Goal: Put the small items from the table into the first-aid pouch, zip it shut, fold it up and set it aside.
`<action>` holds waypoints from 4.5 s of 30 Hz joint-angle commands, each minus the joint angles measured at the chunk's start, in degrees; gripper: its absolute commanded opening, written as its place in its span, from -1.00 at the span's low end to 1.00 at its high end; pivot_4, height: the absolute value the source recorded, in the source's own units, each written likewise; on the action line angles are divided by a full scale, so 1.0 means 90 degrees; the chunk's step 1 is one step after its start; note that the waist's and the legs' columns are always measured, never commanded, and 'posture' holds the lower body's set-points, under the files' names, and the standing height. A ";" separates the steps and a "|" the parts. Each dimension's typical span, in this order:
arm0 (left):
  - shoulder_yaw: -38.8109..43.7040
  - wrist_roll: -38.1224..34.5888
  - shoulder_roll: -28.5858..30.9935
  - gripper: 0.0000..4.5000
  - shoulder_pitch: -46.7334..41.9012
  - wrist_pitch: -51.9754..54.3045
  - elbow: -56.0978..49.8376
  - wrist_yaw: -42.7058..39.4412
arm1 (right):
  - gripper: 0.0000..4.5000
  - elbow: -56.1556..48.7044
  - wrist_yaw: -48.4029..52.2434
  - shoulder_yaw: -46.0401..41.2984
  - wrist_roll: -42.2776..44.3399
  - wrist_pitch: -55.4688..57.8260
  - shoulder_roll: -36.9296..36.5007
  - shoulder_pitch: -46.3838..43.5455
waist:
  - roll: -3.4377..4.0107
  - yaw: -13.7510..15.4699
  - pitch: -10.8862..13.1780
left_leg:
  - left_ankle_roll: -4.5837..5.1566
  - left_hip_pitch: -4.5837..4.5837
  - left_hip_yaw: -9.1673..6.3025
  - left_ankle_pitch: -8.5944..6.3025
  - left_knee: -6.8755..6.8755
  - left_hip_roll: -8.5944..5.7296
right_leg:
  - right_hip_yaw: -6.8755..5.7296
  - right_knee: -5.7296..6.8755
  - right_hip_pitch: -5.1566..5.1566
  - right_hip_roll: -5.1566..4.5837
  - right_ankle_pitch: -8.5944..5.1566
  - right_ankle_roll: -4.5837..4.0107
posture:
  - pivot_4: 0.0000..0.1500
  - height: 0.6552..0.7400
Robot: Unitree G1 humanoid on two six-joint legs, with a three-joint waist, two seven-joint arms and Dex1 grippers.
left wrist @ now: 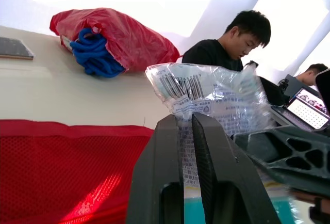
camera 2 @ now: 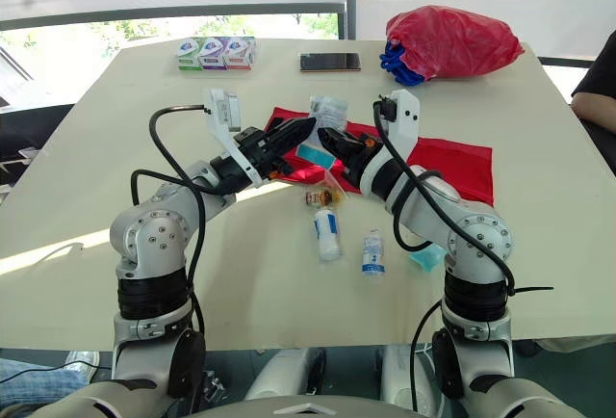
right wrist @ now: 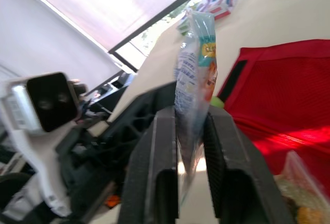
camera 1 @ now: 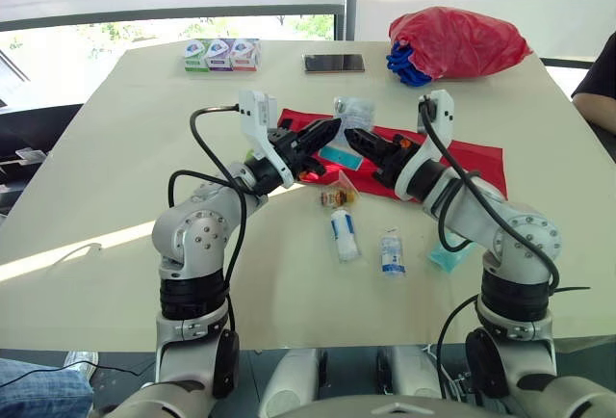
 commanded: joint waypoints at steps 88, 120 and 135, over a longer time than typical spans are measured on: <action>-0.2069 0.5218 0.1775 -0.95 -0.2726 -0.4864 0.6706 -0.5664 | -0.99 0.2072 0.1540 0.1199 0.0792 -0.0548 -0.0076 0.0566 | -0.0013 -0.0162 0.0007 | 0.0038 -0.0010 0.0001 -0.0016 0.0004 0.0002 | 0.0000 0.0007 -0.0015 0.0007 0.0007 0.0016 | 1.00 1.00; -0.1560 0.3403 0.1943 -0.95 -0.0880 -0.1875 0.3365 -0.5213 | -0.99 0.4055 0.2233 -0.0444 -0.1208 -0.1064 0.1584 -0.0016 | -0.0011 -0.0179 0.0001 | 0.0009 -0.0005 0.0024 -0.0002 -0.0002 0.0005 | 0.0033 0.0037 -0.0043 0.0002 0.0008 0.0014 | 1.00 1.00; -0.1056 0.2844 0.1440 -0.95 -0.0855 -0.1453 0.3049 -0.4371 | -0.99 0.4463 0.2576 -0.0052 -0.1988 -0.0336 0.1605 -0.0053 | -0.0019 -0.0167 -0.0013 | 0.0009 -0.0001 0.0034 -0.0002 -0.0003 0.0004 | 0.0042 0.0043 -0.0046 0.0000 0.0008 0.0014 | 1.00 1.00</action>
